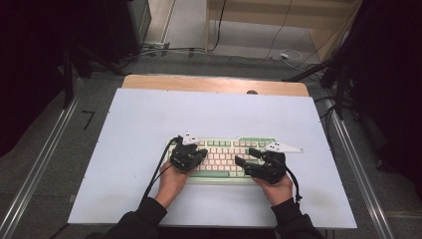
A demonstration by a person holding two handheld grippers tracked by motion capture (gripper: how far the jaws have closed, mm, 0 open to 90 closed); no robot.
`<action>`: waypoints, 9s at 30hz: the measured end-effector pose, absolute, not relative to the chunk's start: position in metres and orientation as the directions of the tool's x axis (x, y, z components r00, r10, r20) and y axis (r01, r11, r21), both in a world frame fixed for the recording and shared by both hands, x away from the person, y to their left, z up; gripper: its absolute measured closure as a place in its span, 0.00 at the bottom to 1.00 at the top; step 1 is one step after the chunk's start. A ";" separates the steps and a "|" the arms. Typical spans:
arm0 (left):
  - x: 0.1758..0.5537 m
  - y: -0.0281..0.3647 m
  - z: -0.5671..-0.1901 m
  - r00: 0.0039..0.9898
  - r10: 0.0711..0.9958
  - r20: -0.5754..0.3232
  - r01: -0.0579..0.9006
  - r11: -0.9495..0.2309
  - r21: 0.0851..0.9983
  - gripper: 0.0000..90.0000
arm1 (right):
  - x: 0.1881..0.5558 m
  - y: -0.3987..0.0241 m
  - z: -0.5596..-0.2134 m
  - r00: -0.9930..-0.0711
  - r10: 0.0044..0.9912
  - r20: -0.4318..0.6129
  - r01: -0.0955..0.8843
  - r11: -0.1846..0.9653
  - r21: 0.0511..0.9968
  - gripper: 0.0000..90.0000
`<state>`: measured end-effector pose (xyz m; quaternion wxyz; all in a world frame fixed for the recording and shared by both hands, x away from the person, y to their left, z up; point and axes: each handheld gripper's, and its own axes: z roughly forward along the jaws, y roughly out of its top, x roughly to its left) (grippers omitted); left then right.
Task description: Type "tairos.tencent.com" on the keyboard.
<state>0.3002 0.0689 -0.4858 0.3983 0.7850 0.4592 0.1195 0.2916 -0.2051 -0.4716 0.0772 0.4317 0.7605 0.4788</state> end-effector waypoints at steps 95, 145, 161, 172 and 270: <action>0.282 0.130 -0.480 0.497 0.831 -0.249 0.559 -0.087 0.825 0.44 | 0.293 -0.204 -0.475 -0.614 0.736 0.284 0.585 0.183 0.790 0.29; 0.248 0.186 -0.495 0.345 0.913 -0.217 0.486 0.024 0.874 0.37 | 0.284 -0.155 -0.479 -0.762 0.614 0.208 0.492 0.339 0.801 0.97; 0.247 0.184 -0.495 0.358 0.910 -0.210 0.488 0.009 0.873 0.38 | 0.285 -0.134 -0.487 -0.779 0.604 0.169 0.488 0.414 0.769 0.97; 0.246 0.183 -0.495 0.366 0.907 -0.210 0.487 0.006 0.873 0.38 | 0.287 -0.127 -0.495 -0.782 0.607 0.144 0.493 0.459 0.739 0.97; 0.264 0.105 -0.491 0.638 0.742 -0.208 0.535 -0.232 0.812 0.94 | 0.299 -0.184 -0.473 -0.661 0.686 0.303 0.556 0.178 0.812 0.49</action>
